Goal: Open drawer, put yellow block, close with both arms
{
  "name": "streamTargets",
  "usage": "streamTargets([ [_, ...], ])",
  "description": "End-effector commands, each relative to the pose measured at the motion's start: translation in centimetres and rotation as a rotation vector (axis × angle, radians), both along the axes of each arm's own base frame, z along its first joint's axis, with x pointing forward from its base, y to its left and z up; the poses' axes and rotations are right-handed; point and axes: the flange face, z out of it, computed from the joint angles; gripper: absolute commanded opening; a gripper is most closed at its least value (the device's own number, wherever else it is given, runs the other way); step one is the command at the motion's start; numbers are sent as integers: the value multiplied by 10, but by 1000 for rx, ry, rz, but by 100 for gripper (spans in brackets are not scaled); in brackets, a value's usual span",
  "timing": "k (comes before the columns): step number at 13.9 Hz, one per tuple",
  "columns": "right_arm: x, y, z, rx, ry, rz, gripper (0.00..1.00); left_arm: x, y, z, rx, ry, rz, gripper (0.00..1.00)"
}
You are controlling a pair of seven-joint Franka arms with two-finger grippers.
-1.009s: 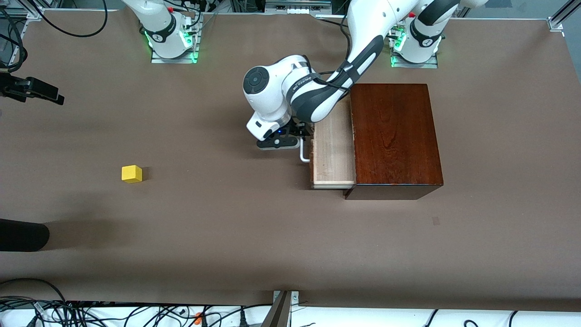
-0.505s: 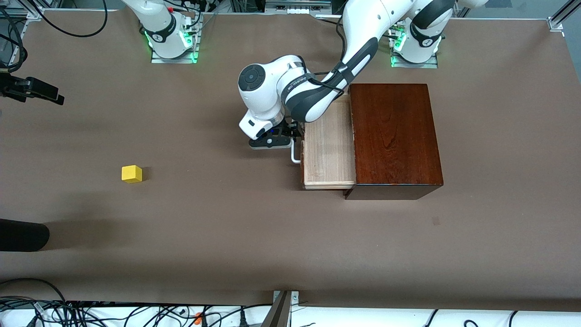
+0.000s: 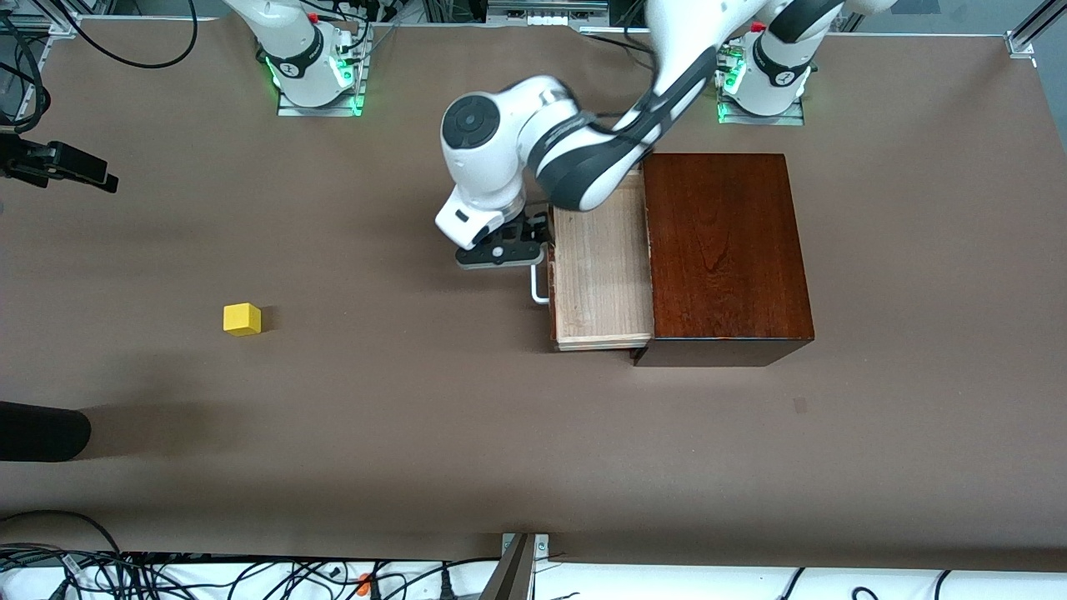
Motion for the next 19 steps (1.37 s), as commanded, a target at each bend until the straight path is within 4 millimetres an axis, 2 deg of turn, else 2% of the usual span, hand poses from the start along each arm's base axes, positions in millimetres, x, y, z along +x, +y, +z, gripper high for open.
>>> streamTargets([
  [1, 4, -1, -8, -3, 3, -3, 100, 9, 72, 76, -18, 64, -41, 100],
  [3, 16, 2, -20, 10, -17, 0, 100, 18, 129, 108, -20, 73, -43, 100],
  [4, 26, 3, -35, 12, -8, 1, 100, 25, 154, 121, -34, 73, -36, 100],
  [7, 55, 3, -95, 12, 26, -4, 100, 49, 208, 147, -54, 48, 24, 100],
  [9, 71, 1, -138, 12, 37, -6, 100, 56, 238, 153, -42, 50, 40, 100],
  [10, 75, 1, -155, 9, 19, -6, 100, 63, 261, 158, -46, 54, 20, 100],
  [11, 77, -1, -181, 4, -15, -8, 100, 60, 277, 171, -77, 64, -19, 100],
  [12, 73, -1, -207, 0, -40, -11, 100, 62, 298, 176, -80, 77, -44, 100],
  [13, 68, -1, -230, -4, -71, -13, 100, 66, 329, 186, -73, 69, -51, 100],
  [14, 62, -1, -251, -10, -103, -13, 100, 68, 350, 192, -85, 73, -67, 100],
  [17, 55, -1, -298, -15, -120, -7, 100, 65, 409, 207, -87, 64, -107, 100],
  [19, 55, 0, -315, -16, -110, -3, 100, 60, 446, 211, -89, 63, -155, 100],
])
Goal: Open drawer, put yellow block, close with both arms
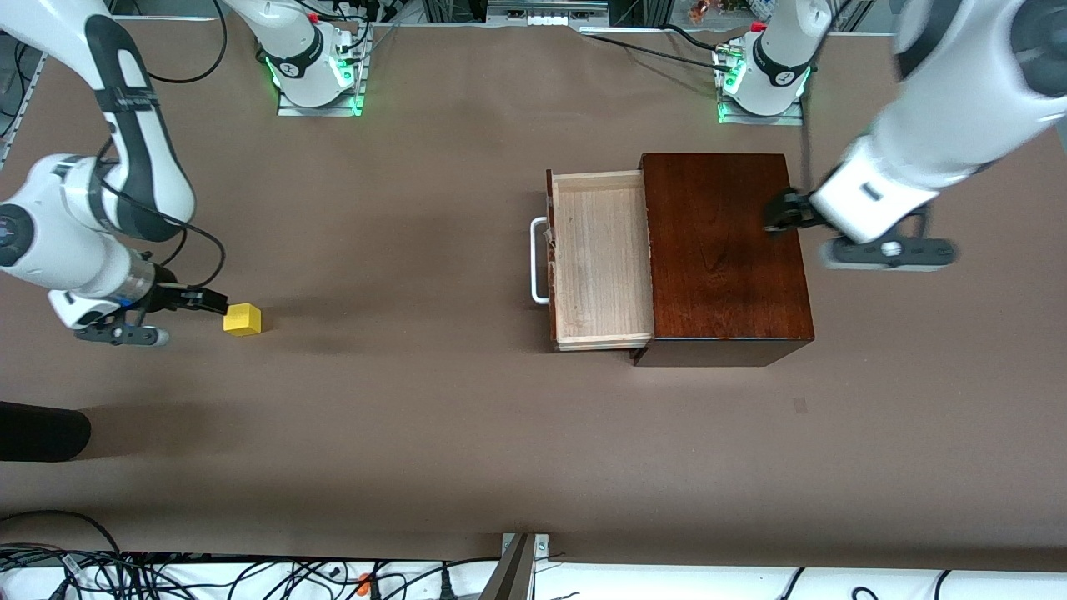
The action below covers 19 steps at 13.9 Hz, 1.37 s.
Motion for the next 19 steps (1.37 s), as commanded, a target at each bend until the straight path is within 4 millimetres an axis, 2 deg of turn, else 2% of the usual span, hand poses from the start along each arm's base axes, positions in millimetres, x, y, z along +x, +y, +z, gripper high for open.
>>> streamTargets([
  [1, -3, 2, -18, 7, -7, 8, 100, -21, 41, 4, -27, 7, -72, 100],
  [2, -7, 2, -28, 7, -15, 41, 100, -22, 57, 6, -28, 5, -75, 100],
  [6, -18, 2, -57, -1, -57, 73, 100, -20, 82, 8, -34, 4, -107, 100],
  [8, -15, 2, -73, -6, -79, 120, 100, -20, 82, 8, -34, 4, -115, 100],
  [11, -13, 4, -84, -9, -94, 132, 100, -21, 81, 11, -36, -2, -117, 100],
  [14, -12, 15, -96, -3, -110, 155, 98, -21, 81, 11, -35, -2, -117, 100],
  [15, -12, 15, -96, -3, -112, 180, 69, -21, 81, 12, -35, -3, -117, 100],
  [16, -11, 15, -96, -3, -113, 201, 55, -21, 81, 12, -35, -3, -117, 100],
  [19, -11, 15, -96, -3, -111, 208, 26, -21, 80, 13, -35, -5, -114, 100],
])
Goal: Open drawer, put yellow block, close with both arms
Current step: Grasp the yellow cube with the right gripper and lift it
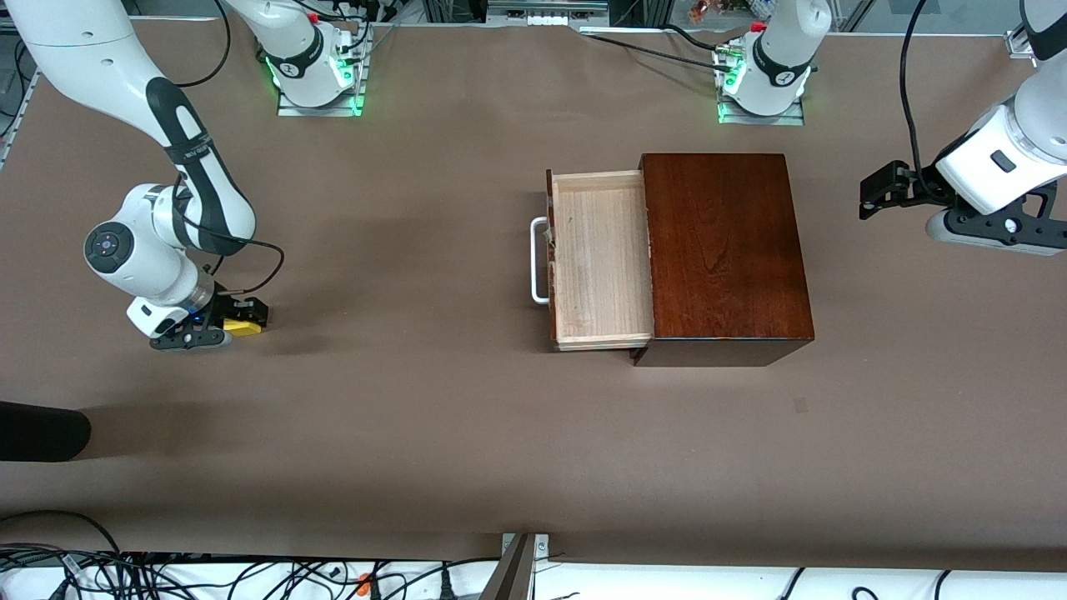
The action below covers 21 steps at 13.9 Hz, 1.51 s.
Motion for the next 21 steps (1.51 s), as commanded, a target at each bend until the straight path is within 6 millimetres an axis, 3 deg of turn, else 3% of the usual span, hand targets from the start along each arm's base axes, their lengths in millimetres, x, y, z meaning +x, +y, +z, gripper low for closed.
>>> streamTargets([
  [1, 1, 0, 1, 4, -12, 32, 19, -6, -2, 5, -28, -10, -14, 100],
  [3, 7, 0, 13, 0, -29, 78, 12, -5, -2, 4, -28, -8, -13, 100],
  [6, 20, 2, 45, 9, 9, 77, 12, -5, -2, 5, -27, -13, -11, 100],
  [9, 39, 19, 83, 39, 120, 13, 12, -4, -2, 4, -28, -13, -13, 100],
  [12, 60, 53, 142, 157, 221, -130, 12, -4, -2, 4, -26, -13, -11, 100],
  [14, 65, 67, 168, 190, 276, -275, 13, -4, -2, 4, -26, -15, -11, 100],
  [18, 69, 130, 200, 170, 289, -435, 13, -3, -2, 3, -26, -16, -11, 100],
  [21, 63, 202, 226, 212, 330, -662, 13, -3, -2, 3, -26, -16, -11, 100],
])
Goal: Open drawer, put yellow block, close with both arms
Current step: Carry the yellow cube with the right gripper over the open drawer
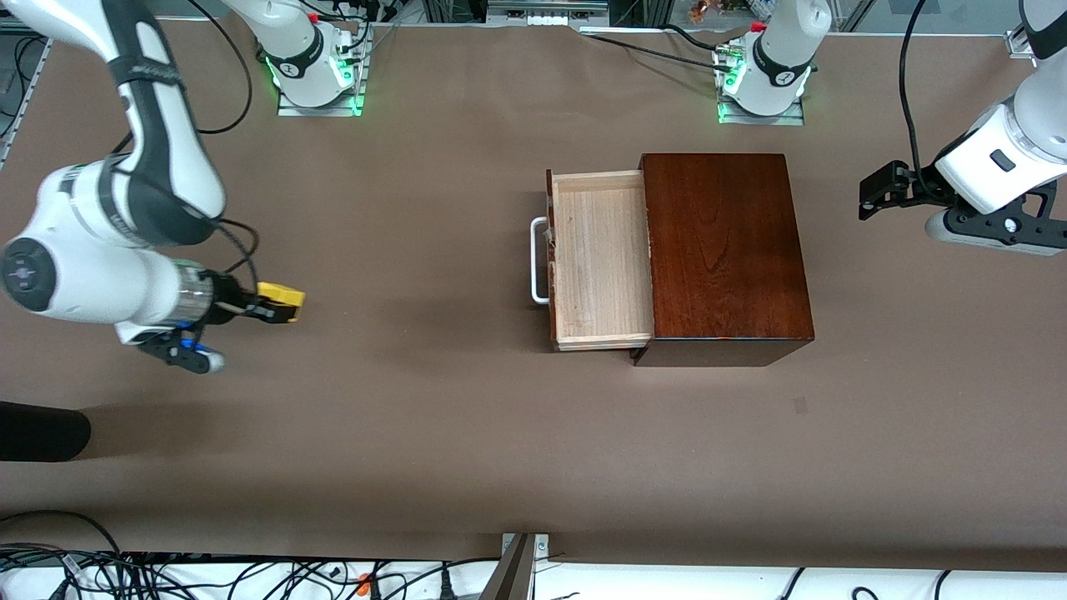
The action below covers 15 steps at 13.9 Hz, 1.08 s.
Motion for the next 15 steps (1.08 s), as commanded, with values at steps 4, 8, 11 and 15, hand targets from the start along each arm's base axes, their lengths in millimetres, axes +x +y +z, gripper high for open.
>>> streamTargets([
  [4, -17, 98, 49, -8, 118, -459, 14, -3, -1, 3, -26, -11, -8, 100],
  [8, -48, 187, 66, -27, 157, -641, 13, -3, -1, 3, -26, -11, -8, 100],
  [11, -78, 247, 70, -55, 175, -749, 12, -3, -1, 3, -26, -11, -8, 100],
  [15, -129, 331, 68, -120, 132, -909, 12, -3, -1, 3, -24, -11, -8, 100],
])
